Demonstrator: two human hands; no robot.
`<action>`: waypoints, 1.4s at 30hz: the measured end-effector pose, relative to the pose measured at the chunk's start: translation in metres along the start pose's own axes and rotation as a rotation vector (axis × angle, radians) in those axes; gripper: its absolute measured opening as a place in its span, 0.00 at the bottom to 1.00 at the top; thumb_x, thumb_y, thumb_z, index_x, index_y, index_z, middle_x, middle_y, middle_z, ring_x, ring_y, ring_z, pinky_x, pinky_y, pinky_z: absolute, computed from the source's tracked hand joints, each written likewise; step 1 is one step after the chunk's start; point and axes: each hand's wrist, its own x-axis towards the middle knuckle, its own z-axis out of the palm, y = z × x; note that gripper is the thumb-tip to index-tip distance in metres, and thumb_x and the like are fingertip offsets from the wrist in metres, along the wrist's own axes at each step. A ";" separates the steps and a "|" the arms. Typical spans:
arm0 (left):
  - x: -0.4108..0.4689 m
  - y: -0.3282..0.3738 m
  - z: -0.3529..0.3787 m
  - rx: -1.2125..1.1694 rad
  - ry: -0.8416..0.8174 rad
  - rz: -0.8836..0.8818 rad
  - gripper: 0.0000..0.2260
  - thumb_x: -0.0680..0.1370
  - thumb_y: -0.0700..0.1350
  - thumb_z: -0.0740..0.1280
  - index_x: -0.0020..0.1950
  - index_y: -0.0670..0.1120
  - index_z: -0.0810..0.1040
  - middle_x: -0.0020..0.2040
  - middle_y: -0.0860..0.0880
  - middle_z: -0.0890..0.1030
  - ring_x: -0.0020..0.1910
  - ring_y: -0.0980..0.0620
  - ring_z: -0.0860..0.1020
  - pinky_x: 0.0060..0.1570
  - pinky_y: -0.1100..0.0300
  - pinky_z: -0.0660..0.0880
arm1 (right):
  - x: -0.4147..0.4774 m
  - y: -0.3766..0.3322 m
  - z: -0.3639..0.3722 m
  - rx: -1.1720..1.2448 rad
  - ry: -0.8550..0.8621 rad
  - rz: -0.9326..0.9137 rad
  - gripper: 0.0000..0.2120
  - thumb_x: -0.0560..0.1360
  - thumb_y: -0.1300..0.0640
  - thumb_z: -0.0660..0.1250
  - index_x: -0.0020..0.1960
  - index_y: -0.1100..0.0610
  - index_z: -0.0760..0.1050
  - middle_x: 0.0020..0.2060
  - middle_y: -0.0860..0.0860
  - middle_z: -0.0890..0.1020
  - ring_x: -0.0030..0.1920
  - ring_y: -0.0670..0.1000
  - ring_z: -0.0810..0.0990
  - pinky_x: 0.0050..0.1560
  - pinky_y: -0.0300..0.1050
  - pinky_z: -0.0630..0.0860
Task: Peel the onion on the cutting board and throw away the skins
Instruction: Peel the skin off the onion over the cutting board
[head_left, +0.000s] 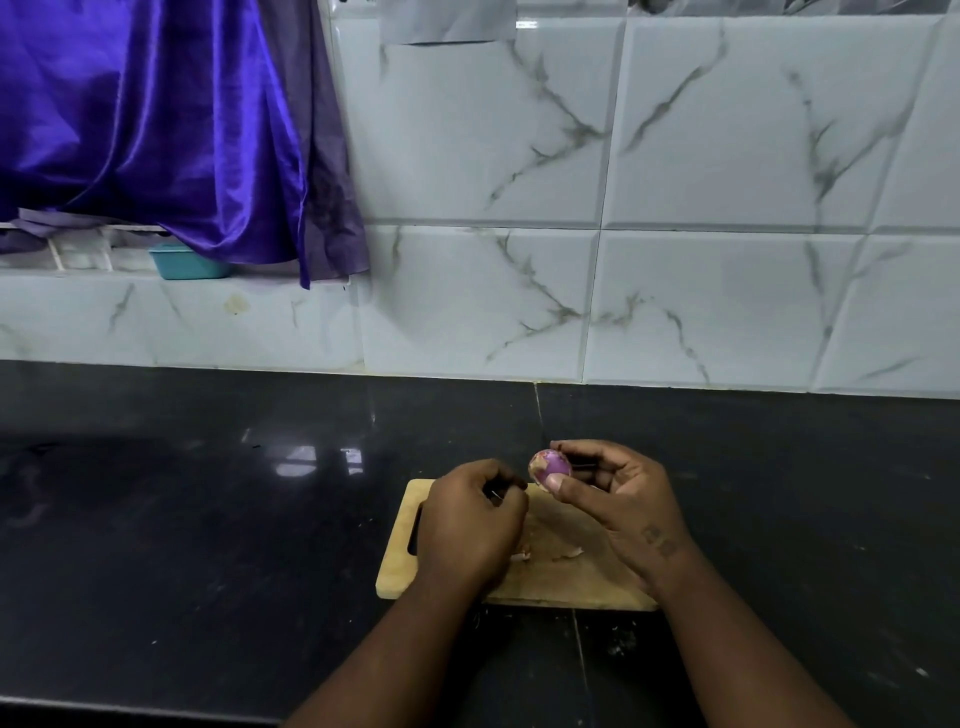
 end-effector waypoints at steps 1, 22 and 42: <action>-0.001 0.002 0.000 0.000 0.007 0.005 0.06 0.78 0.48 0.69 0.44 0.55 0.86 0.39 0.56 0.85 0.38 0.57 0.84 0.41 0.50 0.84 | 0.000 0.000 0.000 -0.014 0.000 0.000 0.18 0.69 0.66 0.80 0.57 0.56 0.85 0.51 0.52 0.90 0.53 0.54 0.89 0.55 0.48 0.86; -0.003 0.006 -0.005 -0.201 0.109 0.097 0.05 0.78 0.42 0.74 0.49 0.51 0.88 0.42 0.56 0.87 0.44 0.60 0.84 0.42 0.69 0.80 | -0.002 -0.004 0.002 -0.067 -0.067 -0.036 0.17 0.68 0.68 0.80 0.53 0.53 0.86 0.50 0.50 0.90 0.51 0.50 0.89 0.52 0.42 0.85; -0.003 0.009 -0.003 -0.171 0.120 0.157 0.04 0.76 0.45 0.78 0.46 0.52 0.85 0.43 0.55 0.85 0.44 0.58 0.83 0.41 0.67 0.80 | 0.001 0.002 0.003 -0.142 -0.016 -0.078 0.17 0.65 0.66 0.83 0.51 0.57 0.85 0.48 0.54 0.89 0.51 0.53 0.88 0.52 0.47 0.85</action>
